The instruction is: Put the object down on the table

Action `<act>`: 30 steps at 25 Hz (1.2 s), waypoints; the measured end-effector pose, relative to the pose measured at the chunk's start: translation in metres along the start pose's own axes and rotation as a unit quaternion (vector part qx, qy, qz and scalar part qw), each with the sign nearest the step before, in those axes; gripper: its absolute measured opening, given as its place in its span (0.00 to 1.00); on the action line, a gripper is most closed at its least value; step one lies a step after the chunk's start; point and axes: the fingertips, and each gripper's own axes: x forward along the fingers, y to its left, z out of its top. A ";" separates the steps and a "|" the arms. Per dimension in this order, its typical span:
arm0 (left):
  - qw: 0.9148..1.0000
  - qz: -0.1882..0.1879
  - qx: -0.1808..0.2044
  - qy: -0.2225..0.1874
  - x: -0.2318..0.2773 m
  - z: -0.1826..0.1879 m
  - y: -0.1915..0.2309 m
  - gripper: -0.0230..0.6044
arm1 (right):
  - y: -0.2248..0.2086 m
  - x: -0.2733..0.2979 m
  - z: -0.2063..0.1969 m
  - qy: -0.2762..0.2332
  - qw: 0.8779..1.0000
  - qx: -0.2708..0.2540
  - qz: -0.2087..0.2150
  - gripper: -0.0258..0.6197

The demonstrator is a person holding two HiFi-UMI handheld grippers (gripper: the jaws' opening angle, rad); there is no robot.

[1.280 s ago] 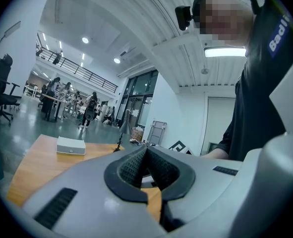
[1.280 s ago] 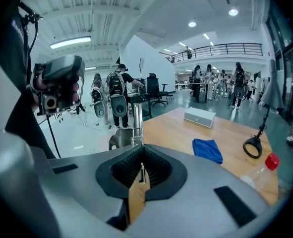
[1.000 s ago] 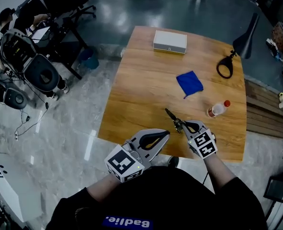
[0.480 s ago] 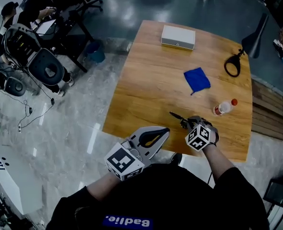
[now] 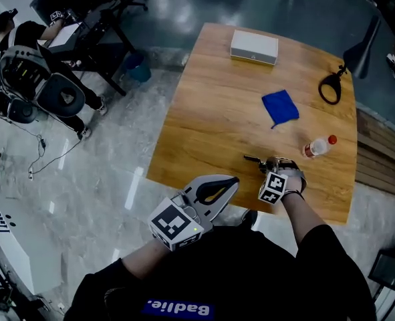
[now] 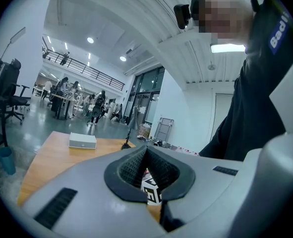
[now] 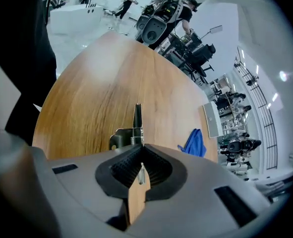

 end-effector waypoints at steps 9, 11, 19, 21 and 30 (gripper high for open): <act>1.000 -0.003 0.002 0.011 0.002 -0.006 -0.003 0.04 | 0.019 0.008 -0.003 0.013 1.000 -0.016 -0.006 0.05; 1.000 -0.005 0.001 0.014 0.002 -0.006 -0.004 0.04 | 0.022 0.008 -0.002 0.010 1.000 -0.014 -0.002 0.06; 1.000 -0.012 0.005 0.021 0.006 -0.008 -0.011 0.04 | 0.037 0.014 -0.005 0.018 0.999 0.006 0.037 0.20; 1.000 -0.014 0.007 0.020 0.006 -0.008 -0.013 0.04 | 0.040 0.013 -0.006 0.016 0.999 0.012 0.047 0.29; 0.999 -0.029 0.009 0.015 0.010 -0.007 -0.017 0.04 | 0.010 -0.044 -0.002 -0.054 0.987 0.144 0.050 0.32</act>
